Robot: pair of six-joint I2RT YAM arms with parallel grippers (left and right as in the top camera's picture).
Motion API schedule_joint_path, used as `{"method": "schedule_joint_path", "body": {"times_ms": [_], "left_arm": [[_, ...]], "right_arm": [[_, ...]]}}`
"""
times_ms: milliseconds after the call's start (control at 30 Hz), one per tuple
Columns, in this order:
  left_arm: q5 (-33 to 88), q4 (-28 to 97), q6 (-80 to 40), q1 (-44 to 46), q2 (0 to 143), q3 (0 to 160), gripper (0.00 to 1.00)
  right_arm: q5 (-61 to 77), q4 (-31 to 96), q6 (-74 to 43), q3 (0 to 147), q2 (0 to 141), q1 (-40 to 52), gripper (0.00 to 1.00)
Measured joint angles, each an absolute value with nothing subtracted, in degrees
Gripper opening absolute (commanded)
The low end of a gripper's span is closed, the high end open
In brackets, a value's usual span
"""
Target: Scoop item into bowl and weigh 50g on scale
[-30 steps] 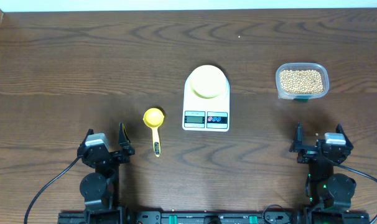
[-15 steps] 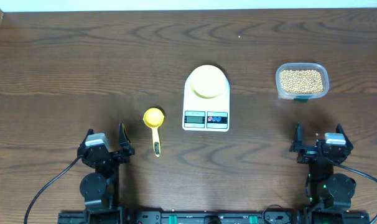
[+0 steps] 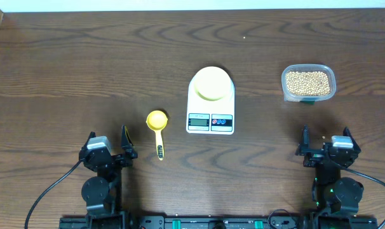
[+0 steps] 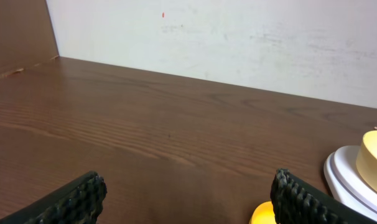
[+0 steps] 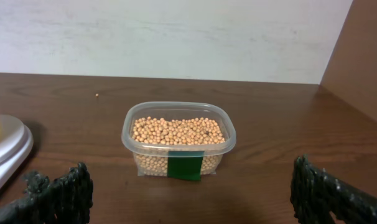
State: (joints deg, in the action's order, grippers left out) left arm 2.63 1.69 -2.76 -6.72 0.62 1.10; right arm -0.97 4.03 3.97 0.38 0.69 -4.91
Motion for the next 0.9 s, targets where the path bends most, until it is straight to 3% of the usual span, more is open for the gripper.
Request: {"method": "schedule_joint_path", "body": {"times_ms": [533,900], "left_arm": [[2.39,4.51,-3.01,-6.72,2.02,6.66,0.87],[2.2,4.47,-3.2,-6.7,23.57,21.96,0.87]], "right_arm": [[-0.97,4.03,3.97,0.38,0.69,-4.91,0.99],[-0.82,4.01,3.95,0.38,0.64,-4.91,0.99]]}}
